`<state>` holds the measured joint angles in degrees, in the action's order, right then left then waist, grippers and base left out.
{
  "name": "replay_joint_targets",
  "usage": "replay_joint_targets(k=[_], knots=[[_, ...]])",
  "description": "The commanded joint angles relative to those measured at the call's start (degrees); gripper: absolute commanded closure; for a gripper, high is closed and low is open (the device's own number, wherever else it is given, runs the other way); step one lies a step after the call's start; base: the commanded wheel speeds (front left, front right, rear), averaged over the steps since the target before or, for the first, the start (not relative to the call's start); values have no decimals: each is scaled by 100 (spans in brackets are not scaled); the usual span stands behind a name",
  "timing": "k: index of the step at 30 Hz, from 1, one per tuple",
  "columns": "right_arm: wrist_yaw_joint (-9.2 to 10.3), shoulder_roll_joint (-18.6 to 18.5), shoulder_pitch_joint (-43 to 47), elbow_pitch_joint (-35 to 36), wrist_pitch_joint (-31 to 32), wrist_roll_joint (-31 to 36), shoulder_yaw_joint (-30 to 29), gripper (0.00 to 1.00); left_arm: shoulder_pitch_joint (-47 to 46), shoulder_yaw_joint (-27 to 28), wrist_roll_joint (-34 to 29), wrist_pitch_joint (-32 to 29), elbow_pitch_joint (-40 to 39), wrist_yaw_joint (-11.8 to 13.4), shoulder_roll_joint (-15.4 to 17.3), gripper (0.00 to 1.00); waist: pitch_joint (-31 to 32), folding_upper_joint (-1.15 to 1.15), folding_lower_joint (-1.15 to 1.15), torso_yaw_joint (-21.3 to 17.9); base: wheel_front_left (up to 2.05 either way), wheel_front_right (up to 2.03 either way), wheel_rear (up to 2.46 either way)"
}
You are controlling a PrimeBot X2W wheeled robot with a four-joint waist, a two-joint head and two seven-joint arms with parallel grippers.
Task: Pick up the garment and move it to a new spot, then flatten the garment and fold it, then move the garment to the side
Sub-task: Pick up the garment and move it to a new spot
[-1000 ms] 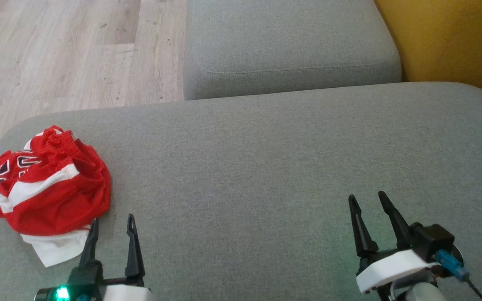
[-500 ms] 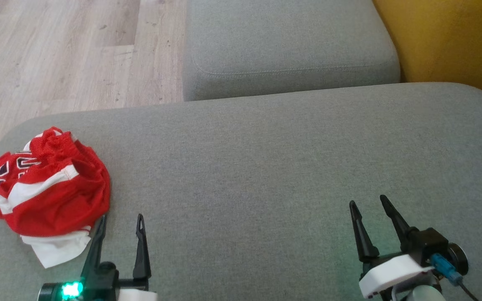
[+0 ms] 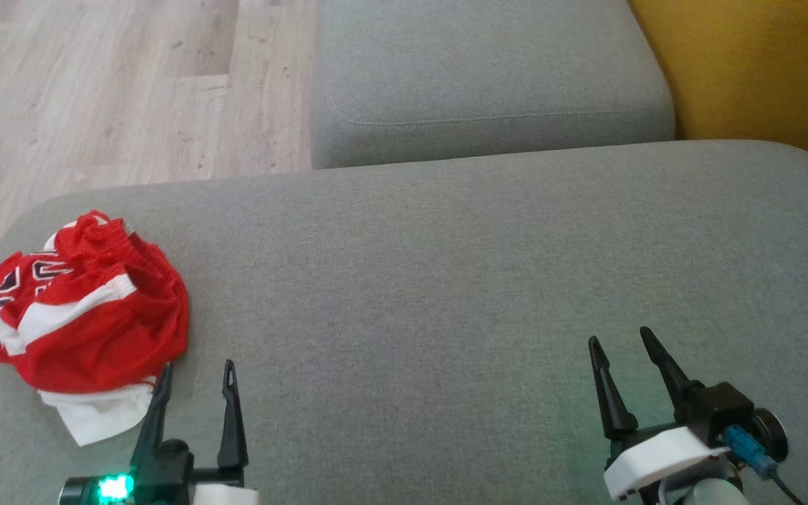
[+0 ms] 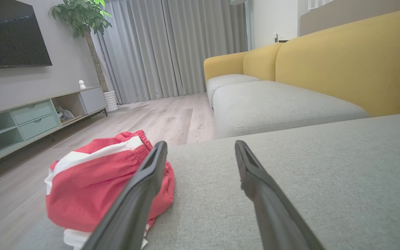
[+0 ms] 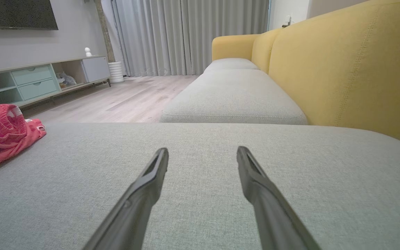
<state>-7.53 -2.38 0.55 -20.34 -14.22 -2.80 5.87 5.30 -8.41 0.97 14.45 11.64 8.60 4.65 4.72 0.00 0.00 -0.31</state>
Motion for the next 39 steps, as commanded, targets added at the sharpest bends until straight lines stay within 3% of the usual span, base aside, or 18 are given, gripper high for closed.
replay_joint_targets(k=[1, 10, 21, 27, 39], knots=[[4, -50, -225, 156, -78, 57, 121, 0, -193, 233, 30, 55, -165, 20, 13, 0, -3, 0, 0, 31, 0, 0, 0], [4, -50, -173, 174, -78, 47, 203, 0, -179, 314, 1, 55, -180, 102, -20, 0, 35, 0, 0, 562, 0, 0, 0], [4, -50, -58, 213, -78, -51, 314, 0, -48, 450, -23, 55, -313, 174, 32, 0, 109, 0, 0, 1678, 0, 0, 0], [4, -50, 3, 207, -78, -141, 373, 0, -55, 474, -12, 55, -306, 55, 119, 0, 181, 0, 0, 2189, 0, 0, 0], [4, -50, -27, 225, -78, 169, 210, 0, -522, 748, -49, 55, -1559, 81, 267, 0, -131, 0, 0, 2501, 0, 0, 0]])
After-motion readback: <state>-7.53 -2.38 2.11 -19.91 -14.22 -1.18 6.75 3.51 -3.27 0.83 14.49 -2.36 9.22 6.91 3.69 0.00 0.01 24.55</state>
